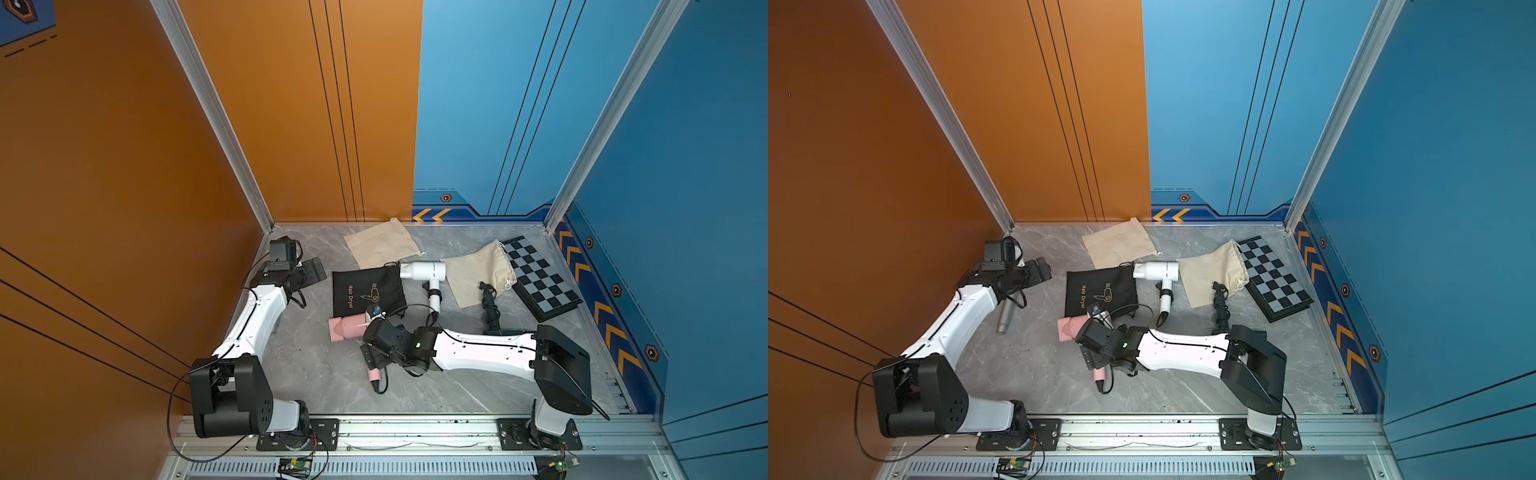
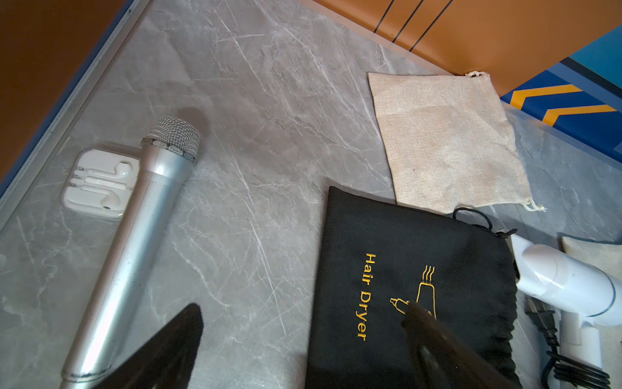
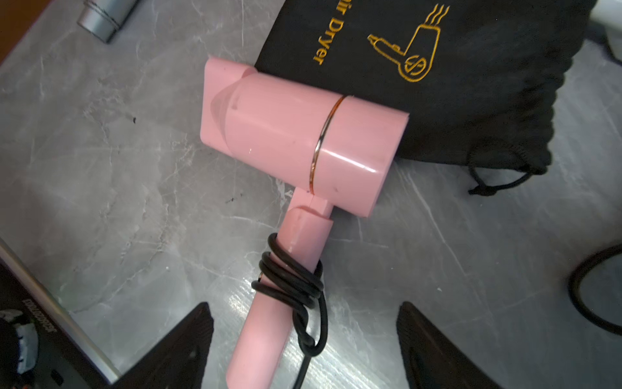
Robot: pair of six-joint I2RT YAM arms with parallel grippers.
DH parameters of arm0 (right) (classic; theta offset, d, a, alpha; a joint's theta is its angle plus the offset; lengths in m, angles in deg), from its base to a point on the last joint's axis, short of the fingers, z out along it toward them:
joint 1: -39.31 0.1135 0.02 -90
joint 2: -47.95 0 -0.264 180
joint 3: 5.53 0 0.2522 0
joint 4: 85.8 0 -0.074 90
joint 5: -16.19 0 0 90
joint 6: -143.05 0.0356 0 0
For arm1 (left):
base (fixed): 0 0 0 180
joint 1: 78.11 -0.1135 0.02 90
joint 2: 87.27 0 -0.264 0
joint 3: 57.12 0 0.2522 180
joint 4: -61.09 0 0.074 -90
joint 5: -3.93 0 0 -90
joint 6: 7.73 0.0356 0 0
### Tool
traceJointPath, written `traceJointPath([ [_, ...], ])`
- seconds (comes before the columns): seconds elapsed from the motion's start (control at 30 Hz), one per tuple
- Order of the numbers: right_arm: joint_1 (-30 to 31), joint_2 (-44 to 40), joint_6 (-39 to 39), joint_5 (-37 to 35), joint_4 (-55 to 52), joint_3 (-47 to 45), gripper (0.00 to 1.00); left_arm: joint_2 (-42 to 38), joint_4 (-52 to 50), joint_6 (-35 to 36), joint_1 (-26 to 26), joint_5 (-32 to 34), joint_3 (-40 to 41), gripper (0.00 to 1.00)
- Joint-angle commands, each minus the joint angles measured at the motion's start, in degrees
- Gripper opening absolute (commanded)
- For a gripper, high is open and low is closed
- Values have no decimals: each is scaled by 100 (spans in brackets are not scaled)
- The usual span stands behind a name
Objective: Pack away hair dryers
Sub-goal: Pick up the hair dryer from the center of the board.
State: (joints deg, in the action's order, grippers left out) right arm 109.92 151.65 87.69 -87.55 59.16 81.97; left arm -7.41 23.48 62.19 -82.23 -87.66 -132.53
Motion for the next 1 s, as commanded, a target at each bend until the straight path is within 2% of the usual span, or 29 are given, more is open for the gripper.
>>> traceJointPath([
  [0.0, 140, 281, 199, -89, -677, 341, 82, -40, -145, -110, -106, 9, 10, 95],
  [0.57, -78, 1318, 473, 338, -931, 992, 71, -180, -34, -392, -331, -141, 100, 94],
  [0.7, -122, 1421, 522, 407, -820, 1039, 62, -224, 4, -417, -321, -189, 127, 94],
  [0.97, -179, 1269, 578, 362, -700, 1037, 35, -298, 13, -402, -309, -247, 143, 94],
])
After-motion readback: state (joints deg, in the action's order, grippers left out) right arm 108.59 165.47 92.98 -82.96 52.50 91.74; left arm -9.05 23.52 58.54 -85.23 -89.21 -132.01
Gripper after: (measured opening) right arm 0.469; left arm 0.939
